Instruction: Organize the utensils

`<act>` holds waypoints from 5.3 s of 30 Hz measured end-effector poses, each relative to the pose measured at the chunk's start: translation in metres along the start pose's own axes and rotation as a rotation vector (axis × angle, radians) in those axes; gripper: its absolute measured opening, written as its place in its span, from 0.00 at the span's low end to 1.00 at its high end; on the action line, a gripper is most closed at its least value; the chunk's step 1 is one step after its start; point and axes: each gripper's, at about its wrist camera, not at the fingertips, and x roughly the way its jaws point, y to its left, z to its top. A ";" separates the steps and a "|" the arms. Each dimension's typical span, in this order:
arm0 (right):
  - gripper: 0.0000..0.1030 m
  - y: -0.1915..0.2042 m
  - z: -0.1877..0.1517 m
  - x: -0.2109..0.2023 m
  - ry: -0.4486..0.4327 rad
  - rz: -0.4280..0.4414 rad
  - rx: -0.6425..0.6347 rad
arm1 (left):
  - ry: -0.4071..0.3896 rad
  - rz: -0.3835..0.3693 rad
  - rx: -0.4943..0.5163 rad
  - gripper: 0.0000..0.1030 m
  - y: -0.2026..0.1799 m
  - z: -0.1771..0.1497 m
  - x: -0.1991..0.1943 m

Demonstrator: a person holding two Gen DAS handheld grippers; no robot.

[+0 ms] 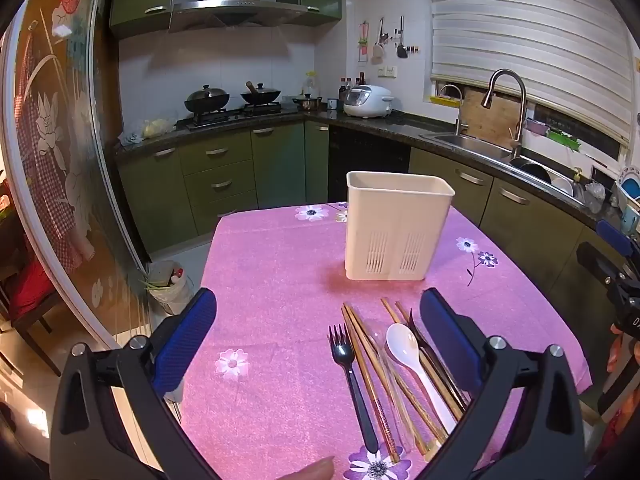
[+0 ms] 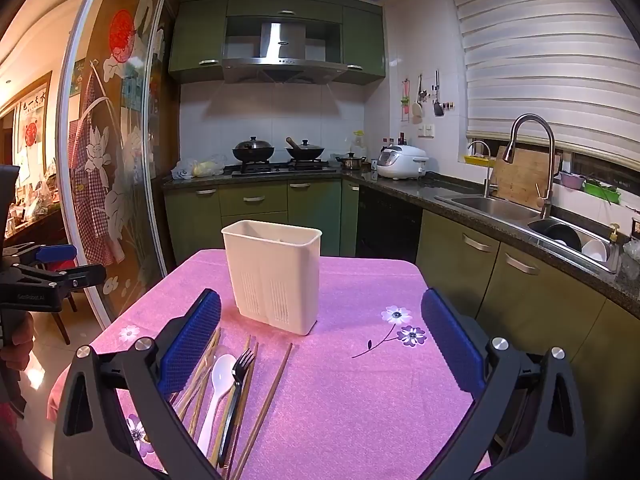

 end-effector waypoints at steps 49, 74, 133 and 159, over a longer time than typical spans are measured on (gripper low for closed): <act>0.96 0.000 0.002 0.003 0.014 0.004 0.004 | 0.037 -0.061 -0.021 0.94 -0.004 -0.002 0.006; 0.96 0.000 0.002 0.004 0.015 0.005 0.004 | 0.033 -0.056 -0.016 0.94 -0.004 -0.002 0.005; 0.96 0.001 -0.037 0.085 0.354 0.110 0.094 | 0.562 0.050 -0.053 0.51 -0.007 -0.065 0.139; 0.96 0.008 -0.040 0.087 0.363 0.107 0.071 | 0.527 0.048 -0.068 0.51 -0.019 -0.063 0.136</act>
